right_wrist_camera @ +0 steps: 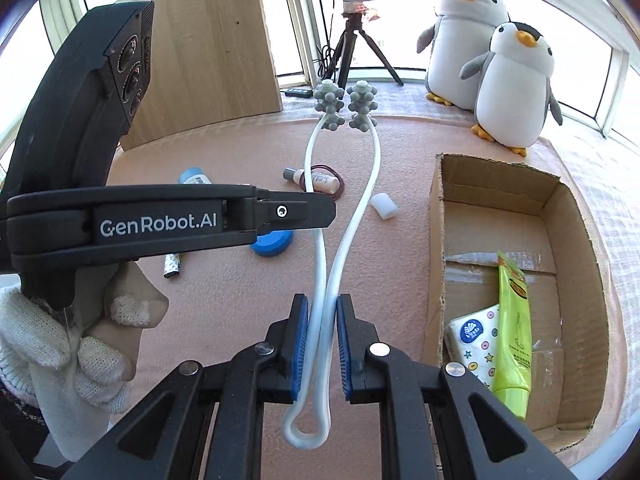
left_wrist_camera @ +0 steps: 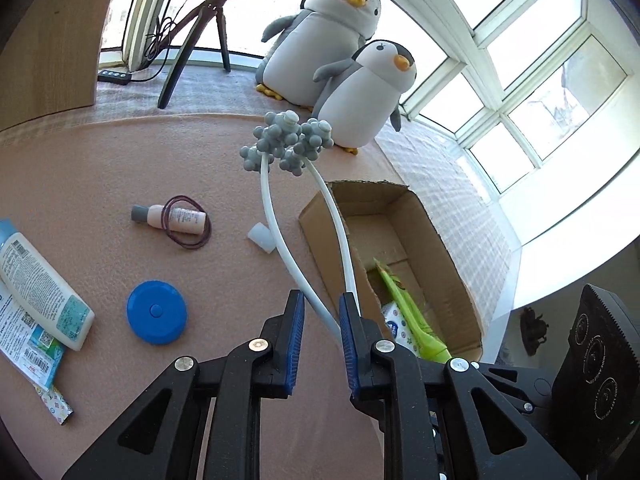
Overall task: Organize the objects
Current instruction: 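Lift the white massager with the right tool and lower it into the box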
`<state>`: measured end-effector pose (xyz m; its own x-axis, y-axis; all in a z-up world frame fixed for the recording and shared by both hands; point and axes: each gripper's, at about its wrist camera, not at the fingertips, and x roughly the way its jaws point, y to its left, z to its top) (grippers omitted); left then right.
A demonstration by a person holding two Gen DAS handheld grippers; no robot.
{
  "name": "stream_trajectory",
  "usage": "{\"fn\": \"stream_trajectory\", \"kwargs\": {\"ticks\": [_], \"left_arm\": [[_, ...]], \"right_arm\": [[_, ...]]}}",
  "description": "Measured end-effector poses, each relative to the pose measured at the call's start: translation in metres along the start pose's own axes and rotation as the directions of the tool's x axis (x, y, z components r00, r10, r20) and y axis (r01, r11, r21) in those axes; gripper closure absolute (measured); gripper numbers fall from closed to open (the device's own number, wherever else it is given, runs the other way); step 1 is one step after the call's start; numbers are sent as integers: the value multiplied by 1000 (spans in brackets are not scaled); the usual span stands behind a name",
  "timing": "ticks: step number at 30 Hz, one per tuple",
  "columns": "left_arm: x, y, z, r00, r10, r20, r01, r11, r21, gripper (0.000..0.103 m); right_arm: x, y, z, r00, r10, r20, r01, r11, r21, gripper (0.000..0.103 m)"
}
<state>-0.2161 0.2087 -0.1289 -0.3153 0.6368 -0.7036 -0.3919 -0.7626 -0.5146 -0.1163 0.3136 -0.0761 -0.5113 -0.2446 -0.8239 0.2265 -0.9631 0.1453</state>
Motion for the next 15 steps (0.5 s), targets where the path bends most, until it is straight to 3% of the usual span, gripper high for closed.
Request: {"fn": "stream_trajectory", "kwargs": {"ticks": [11,15], "left_arm": [[63,-95,12,992,-102,-71,110,987,120,84],[73,-116,12,992,-97,-76,108,982,158,81]], "right_arm": [[-41,-80,-20,992,-126,23,122,983,135,91],[-51,-101,-23,984,-172,49,161,971,177,89]]}}
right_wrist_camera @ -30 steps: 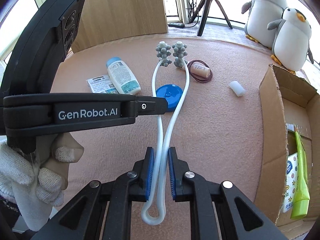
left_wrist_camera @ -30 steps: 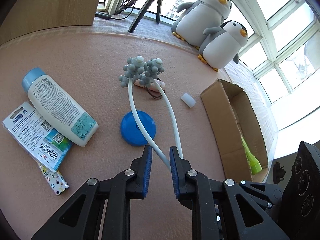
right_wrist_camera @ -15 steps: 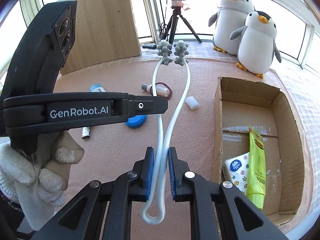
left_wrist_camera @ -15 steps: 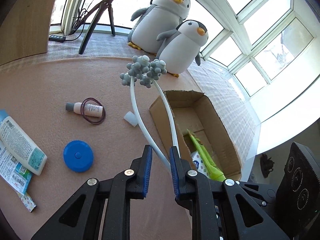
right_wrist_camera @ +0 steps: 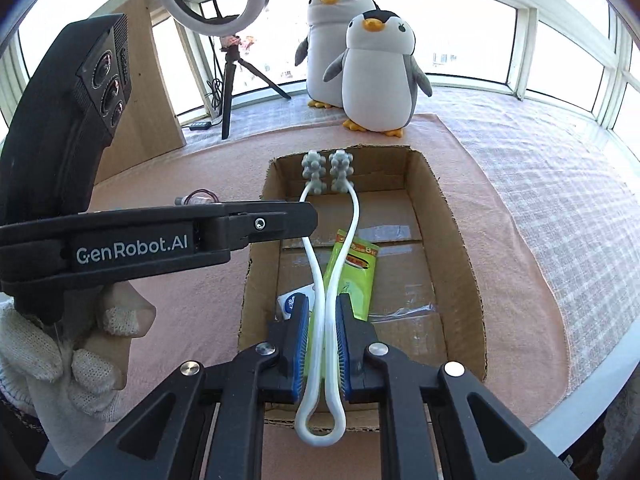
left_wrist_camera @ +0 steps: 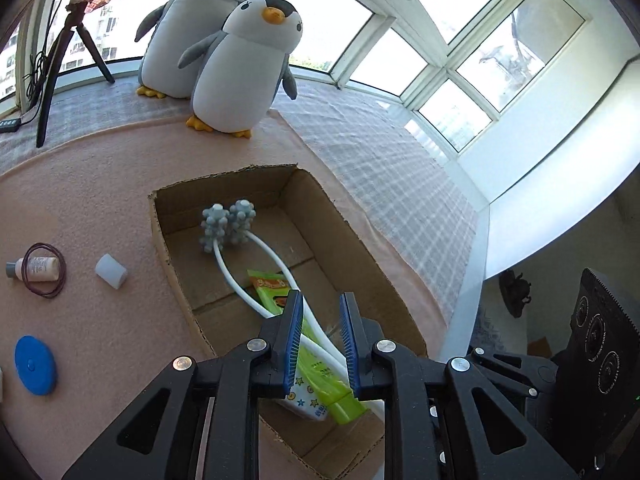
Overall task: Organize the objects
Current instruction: 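Lift the white massager with the right tool and lower it into the box, then move the left tool toward the white blister card beside the lotion bottle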
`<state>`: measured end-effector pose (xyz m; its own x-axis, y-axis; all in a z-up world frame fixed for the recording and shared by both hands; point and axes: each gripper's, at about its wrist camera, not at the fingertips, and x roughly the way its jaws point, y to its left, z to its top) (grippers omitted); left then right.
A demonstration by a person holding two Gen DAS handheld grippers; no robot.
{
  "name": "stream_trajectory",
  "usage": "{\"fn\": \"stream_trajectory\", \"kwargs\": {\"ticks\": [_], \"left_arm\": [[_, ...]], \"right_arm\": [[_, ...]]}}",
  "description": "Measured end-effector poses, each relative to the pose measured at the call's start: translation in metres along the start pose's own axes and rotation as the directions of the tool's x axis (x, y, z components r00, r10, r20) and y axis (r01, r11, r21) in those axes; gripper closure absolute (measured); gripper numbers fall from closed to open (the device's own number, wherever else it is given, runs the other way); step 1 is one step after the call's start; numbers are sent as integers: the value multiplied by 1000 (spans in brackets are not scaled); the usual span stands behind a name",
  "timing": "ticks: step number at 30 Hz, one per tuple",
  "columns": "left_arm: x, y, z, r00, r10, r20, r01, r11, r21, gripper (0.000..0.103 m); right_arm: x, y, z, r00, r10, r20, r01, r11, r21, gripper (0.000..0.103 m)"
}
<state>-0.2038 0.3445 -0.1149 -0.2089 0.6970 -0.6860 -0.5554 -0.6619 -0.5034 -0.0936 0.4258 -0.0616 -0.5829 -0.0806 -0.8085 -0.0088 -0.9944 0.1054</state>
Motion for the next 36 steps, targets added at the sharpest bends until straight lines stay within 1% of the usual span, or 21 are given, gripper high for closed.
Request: {"fn": "stream_trajectory", "kwargs": {"ticks": [1,2,4,5,8,14,21,26,36], "left_arm": [[0,-2,-1,1000,5,1,-5,1000,5,78],[0,-2,-1,1000,16,4,-16,1000,8,75],[-4,1,-2,999,33,10,-33,999,7,75],[-6,3,-3,999,40,14,-40,999,2,75],[-16,15,-7,997,69,25,-68,998,-16,74],[-45,54,-33,989,148,26,-146,987,-69,72],[-90,105,-75,968,249,27,-241,956,-166,72],[-126,140,-106,948,318,23,-304,923,-236,72],[-191,206,-154,906,423,28,-378,836,-399,72]], "right_arm": [[-1,-4,1,1000,-3,3,3,1000,9,83],[-2,-7,2,1000,-1,5,1,1000,15,73],[-2,-8,3,1000,0,12,0,1000,18,64],[-2,-8,4,1000,2,15,-2,1000,17,63],[2,-4,4,1000,27,13,-27,999,20,61],[6,6,5,997,75,28,-76,996,37,61],[7,33,8,989,134,56,-133,991,-10,61],[15,56,11,978,207,29,-207,978,-10,60],[39,102,10,960,274,-66,-276,961,-26,59]]}}
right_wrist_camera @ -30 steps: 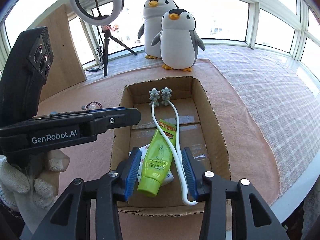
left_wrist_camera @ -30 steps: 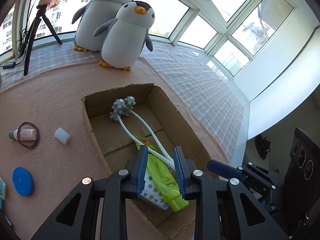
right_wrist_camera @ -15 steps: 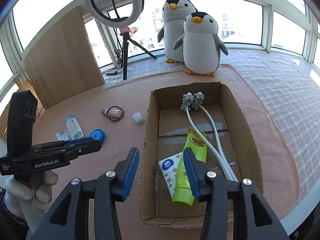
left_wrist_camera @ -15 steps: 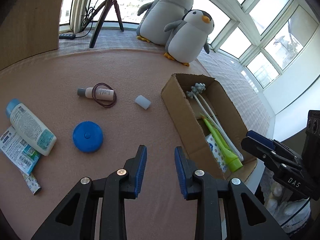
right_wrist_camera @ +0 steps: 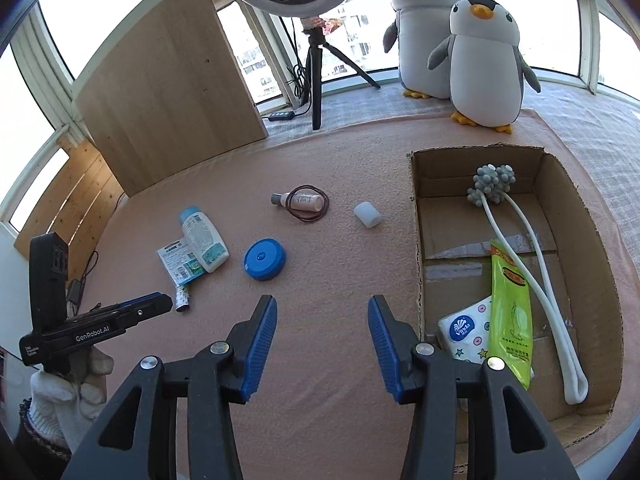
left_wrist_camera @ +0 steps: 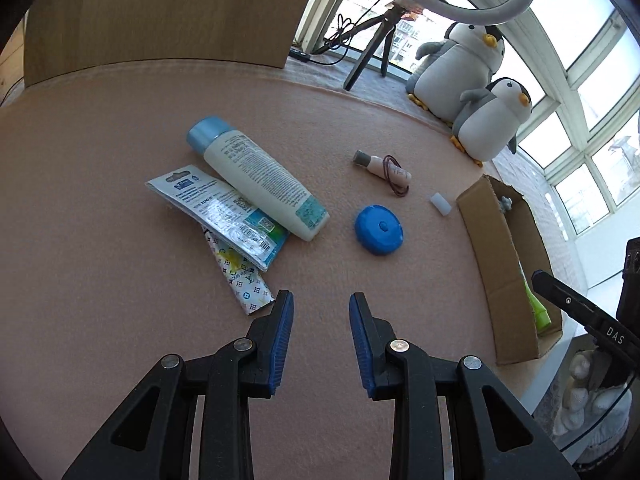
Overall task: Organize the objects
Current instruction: 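Move the left tool toward the white blister card beside the lotion bottle, then close the left tool on the edge of the blister card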
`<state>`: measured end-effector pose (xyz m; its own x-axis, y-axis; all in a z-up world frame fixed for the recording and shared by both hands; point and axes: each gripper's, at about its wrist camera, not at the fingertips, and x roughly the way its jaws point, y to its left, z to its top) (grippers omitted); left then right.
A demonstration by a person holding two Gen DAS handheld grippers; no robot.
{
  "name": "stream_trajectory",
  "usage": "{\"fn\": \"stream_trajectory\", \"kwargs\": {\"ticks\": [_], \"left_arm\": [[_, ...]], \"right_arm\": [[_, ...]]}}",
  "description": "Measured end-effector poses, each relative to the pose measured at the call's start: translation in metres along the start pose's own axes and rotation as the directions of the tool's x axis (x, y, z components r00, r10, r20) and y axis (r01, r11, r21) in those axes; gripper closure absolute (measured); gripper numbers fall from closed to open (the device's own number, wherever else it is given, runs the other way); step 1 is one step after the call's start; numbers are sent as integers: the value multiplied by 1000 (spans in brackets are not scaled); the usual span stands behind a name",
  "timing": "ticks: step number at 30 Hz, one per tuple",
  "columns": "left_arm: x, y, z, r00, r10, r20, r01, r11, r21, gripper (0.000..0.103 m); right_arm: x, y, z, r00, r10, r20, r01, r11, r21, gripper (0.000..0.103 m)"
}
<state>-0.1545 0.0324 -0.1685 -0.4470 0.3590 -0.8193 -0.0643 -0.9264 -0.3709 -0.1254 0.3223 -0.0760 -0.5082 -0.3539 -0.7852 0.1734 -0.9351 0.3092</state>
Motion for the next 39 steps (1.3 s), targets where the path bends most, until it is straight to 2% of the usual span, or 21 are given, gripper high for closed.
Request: {"fn": "stream_trajectory", "kwargs": {"ticks": [8,11,14,16,21,26,29,33,35,39], "left_arm": [[-11,54,7,998,56,14,-54,995,-83,72],[-11,62,23,997,68,24,-66,994,-91,71],[-7,63,44,995,90,38,-87,992,-86,65],[-1,65,58,995,92,30,-89,992,-91,64],[21,79,81,989,145,-9,-145,981,-127,65],[36,85,82,990,135,-37,-139,978,-156,65],[34,92,77,991,132,-23,-134,970,-202,65],[34,95,71,991,130,-27,-132,970,-204,64],[38,96,71,993,112,-39,-118,970,-213,60],[37,98,73,991,130,-35,-134,962,-236,51]], "right_arm": [[14,18,-5,998,36,-43,-36,999,9,59],[13,22,-7,998,39,-47,-39,999,9,59],[11,25,-10,998,38,-48,-37,999,11,59],[9,24,-13,998,36,-50,-35,999,17,59],[4,19,-21,998,21,-52,-19,999,34,59],[-4,6,-27,999,-4,-47,7,998,63,59],[-9,0,-29,999,-19,-41,22,997,76,59],[-10,-4,-31,999,-20,-44,24,996,84,59],[-9,-5,-30,999,-18,-48,22,996,88,59],[-8,1,-30,999,-10,-48,14,997,77,59]]}}
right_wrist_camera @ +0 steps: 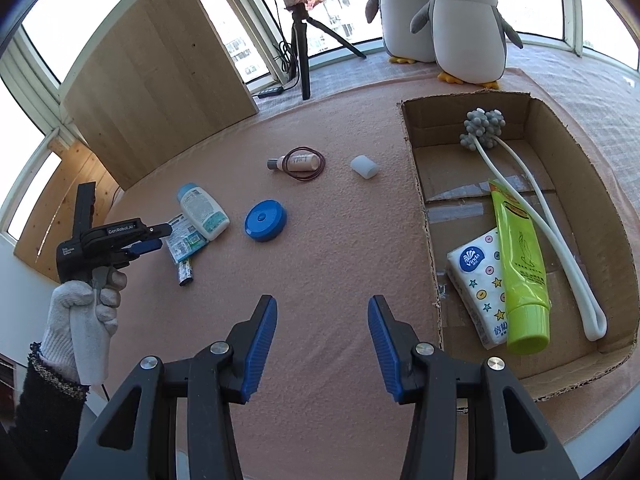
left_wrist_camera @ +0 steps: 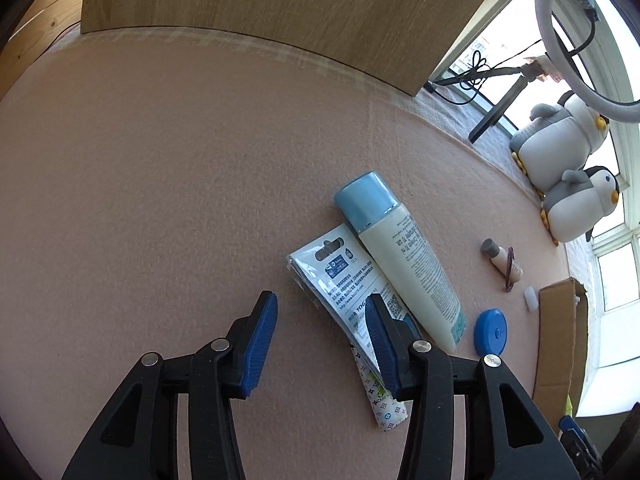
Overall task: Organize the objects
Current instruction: 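Close the left tool on the edge of the blister card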
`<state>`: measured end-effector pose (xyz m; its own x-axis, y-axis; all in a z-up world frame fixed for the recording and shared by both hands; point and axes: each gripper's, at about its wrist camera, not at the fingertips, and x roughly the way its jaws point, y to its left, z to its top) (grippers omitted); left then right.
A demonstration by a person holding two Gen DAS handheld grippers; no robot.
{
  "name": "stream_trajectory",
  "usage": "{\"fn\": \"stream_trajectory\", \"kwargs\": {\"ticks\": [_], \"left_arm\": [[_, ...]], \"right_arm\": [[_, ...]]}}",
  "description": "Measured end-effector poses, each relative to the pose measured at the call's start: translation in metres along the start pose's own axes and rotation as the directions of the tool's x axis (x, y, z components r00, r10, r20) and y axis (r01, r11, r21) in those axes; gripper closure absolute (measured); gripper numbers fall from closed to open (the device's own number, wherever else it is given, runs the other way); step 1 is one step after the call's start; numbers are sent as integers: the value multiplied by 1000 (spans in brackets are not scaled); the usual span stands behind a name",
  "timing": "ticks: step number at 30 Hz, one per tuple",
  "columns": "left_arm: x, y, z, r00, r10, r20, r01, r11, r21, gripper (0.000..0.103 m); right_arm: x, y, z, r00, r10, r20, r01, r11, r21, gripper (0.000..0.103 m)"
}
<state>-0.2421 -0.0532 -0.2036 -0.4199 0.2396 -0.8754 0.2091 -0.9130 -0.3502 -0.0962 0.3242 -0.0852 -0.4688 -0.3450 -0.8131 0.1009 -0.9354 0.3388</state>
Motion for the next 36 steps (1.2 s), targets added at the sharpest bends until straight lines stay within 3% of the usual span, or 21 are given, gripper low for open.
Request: {"fn": "stream_trajectory", "kwargs": {"ticks": [6,8,13,19,26,36], "left_arm": [[1,-5,0,1000,-29,1,29,999,16,52],[2,-9,0,999,-35,1,35,999,17,64],[7,-22,0,999,-43,5,43,998,38,76],[12,-38,2,998,-59,1,59,997,57,76],[15,-55,6,997,-79,21,77,995,64,87],[0,-61,-1,994,-95,47,91,992,89,91]], "right_arm": [[1,2,-2,1000,-5,0,5,1000,-6,59],[2,2,-2,1000,-5,-3,5,1000,-4,59],[0,4,-5,1000,-6,-3,6,1000,-6,59],[-2,1,-9,1000,-13,-6,13,1000,3,59],[-6,-5,-11,1000,-22,-3,22,1000,12,59],[-7,-14,-10,1000,-24,8,24,999,22,59]]}}
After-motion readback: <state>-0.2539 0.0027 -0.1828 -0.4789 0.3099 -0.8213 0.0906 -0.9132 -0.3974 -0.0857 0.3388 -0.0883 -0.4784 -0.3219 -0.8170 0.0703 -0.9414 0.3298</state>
